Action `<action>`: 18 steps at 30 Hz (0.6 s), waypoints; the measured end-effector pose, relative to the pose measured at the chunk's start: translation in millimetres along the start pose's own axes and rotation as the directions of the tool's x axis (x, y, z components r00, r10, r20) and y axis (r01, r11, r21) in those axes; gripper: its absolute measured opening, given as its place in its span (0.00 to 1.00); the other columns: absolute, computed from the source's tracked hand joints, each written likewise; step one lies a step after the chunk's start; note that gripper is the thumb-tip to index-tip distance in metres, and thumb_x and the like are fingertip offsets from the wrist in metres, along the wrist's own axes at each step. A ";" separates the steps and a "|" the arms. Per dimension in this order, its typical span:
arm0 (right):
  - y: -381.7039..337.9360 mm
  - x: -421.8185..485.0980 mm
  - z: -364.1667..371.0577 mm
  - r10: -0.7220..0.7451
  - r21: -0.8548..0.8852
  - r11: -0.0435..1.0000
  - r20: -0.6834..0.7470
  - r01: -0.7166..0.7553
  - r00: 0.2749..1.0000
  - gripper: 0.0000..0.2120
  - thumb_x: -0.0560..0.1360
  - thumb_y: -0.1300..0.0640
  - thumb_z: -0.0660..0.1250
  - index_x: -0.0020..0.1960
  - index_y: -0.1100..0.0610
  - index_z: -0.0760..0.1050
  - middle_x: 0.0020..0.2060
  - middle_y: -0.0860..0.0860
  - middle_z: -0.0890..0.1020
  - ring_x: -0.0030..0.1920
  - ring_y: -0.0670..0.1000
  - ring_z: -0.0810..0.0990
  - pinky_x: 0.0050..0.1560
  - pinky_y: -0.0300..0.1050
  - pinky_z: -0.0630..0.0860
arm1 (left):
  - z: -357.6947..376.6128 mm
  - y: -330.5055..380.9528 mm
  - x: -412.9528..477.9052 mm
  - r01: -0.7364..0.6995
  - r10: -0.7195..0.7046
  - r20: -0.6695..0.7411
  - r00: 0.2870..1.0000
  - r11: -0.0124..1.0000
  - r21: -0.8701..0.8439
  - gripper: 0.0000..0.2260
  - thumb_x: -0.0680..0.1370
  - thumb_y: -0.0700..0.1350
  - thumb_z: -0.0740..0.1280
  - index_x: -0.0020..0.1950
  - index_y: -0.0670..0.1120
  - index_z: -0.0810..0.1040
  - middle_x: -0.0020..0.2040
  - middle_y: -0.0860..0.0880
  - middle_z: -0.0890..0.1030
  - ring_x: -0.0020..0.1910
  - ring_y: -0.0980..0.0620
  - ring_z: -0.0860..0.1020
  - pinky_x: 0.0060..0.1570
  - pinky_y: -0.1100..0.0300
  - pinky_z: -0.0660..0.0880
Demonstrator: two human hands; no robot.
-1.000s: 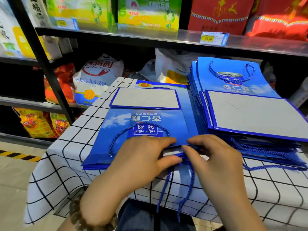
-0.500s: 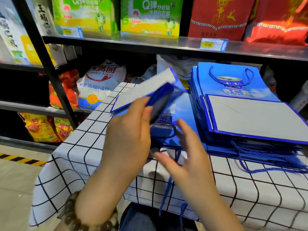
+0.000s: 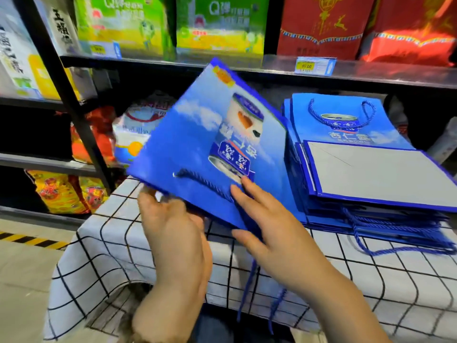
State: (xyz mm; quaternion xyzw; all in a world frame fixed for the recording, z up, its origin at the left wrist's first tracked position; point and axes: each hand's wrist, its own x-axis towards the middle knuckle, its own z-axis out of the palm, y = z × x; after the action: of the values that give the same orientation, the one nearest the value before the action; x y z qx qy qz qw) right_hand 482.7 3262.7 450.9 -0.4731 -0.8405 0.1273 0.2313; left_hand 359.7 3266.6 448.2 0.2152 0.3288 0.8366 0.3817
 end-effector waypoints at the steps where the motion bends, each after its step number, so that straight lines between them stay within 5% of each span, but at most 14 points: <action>1: 4.2 -0.8 -2.9 0.027 -0.036 0.999 0.031 -0.026 0.999 0.29 0.76 0.47 0.60 0.73 0.43 0.53 0.75 0.41 0.50 0.74 0.43 0.51 0.71 0.38 0.51 | -1.5 -3.2 -3.1 0.094 -0.095 -0.035 0.995 0.995 -0.040 0.18 0.76 0.27 0.53 0.56 0.47 0.70 0.49 0.46 0.79 0.45 0.50 0.79 0.40 0.55 0.79; 6: 17.8 -7.8 -11.7 0.098 -0.153 0.984 0.044 -0.091 0.994 0.25 0.73 0.45 0.65 0.69 0.46 0.66 0.66 0.42 0.70 0.67 0.46 0.67 0.66 0.41 0.63 | -32.2 -11.0 -12.2 0.227 -0.216 -0.079 0.973 0.958 0.177 0.16 0.78 0.29 0.55 0.59 0.46 0.71 0.43 0.49 0.79 0.38 0.54 0.78 0.37 0.58 0.80; 11: 27.3 -21.9 -26.3 0.172 -0.168 0.970 -0.022 -0.173 0.985 0.18 0.71 0.52 0.70 0.61 0.48 0.74 0.50 0.42 0.75 0.58 0.45 0.73 0.55 0.36 0.67 | -58.9 -2.6 -10.9 0.256 -0.282 -0.007 0.959 0.860 0.442 0.03 0.75 0.38 0.65 0.44 0.46 0.74 0.29 0.49 0.80 0.27 0.52 0.80 0.26 0.62 0.75; 15: 26.5 -18.6 -35.0 0.185 -0.078 0.979 -0.025 -0.186 0.982 0.13 0.70 0.61 0.70 0.54 0.51 0.80 0.39 0.37 0.73 0.44 0.40 0.76 0.44 0.23 0.66 | -67.7 -0.5 -14.5 0.292 -0.306 -0.055 0.951 0.818 0.496 0.15 0.75 0.45 0.65 0.30 0.41 0.69 0.17 0.46 0.68 0.18 0.50 0.72 0.28 0.58 0.69; 18: 21.7 -13.6 -40.9 0.227 0.098 0.971 -0.113 -0.217 0.967 0.11 0.68 0.60 0.73 0.45 0.45 0.79 0.36 0.38 0.76 0.38 0.39 0.76 0.42 0.21 0.67 | -60.8 6.4 -25.6 0.223 -0.291 0.041 0.956 0.809 0.543 0.20 0.75 0.45 0.65 0.23 0.42 0.71 0.16 0.44 0.67 0.17 0.49 0.70 0.23 0.60 0.71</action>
State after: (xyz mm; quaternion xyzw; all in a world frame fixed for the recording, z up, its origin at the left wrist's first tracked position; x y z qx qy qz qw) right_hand 525.5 3262.2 473.1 -0.5610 -0.7602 0.1582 0.2870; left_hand 335.2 3220.0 407.9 0.3167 0.5502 0.6379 0.4359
